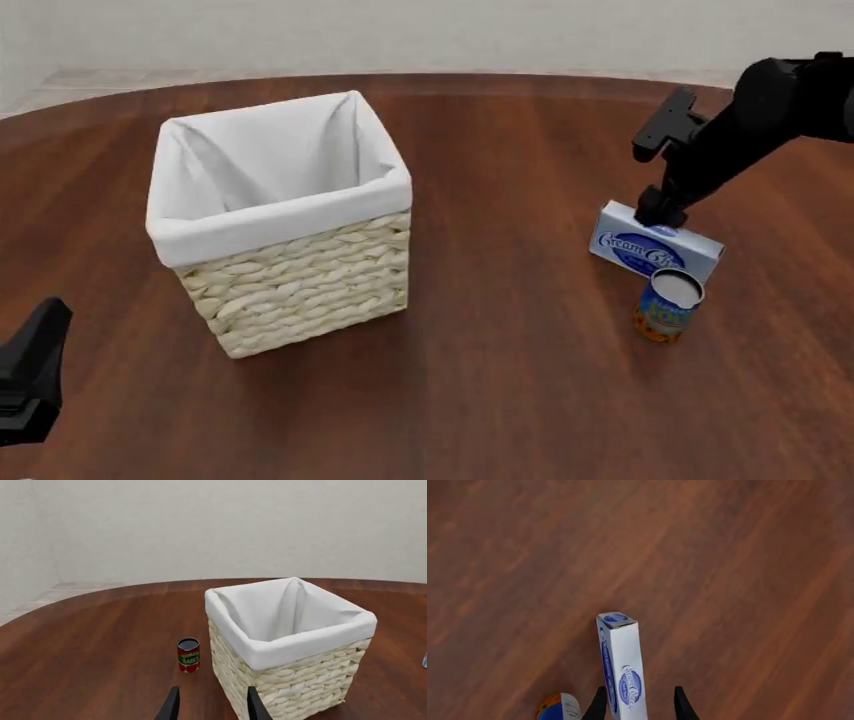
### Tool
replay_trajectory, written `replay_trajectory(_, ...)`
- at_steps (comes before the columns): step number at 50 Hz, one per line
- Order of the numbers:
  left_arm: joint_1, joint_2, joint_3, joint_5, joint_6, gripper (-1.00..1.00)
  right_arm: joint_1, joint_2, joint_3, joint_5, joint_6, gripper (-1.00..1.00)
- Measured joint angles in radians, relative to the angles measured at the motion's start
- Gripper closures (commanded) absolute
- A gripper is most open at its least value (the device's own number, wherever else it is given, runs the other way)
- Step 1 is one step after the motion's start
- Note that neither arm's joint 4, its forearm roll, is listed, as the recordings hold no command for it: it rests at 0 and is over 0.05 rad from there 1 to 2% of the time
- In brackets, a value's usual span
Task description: Pick up the cream cheese box, and put it in the basket.
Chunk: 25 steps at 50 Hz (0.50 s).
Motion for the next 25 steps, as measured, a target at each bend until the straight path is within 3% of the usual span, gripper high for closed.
replay_trajectory(25, 0.000, 0.000, 0.000, 0.000, 0.000, -1.00, 0.031, 0.120, -0.097, 0.044, 0.025, -1.00)
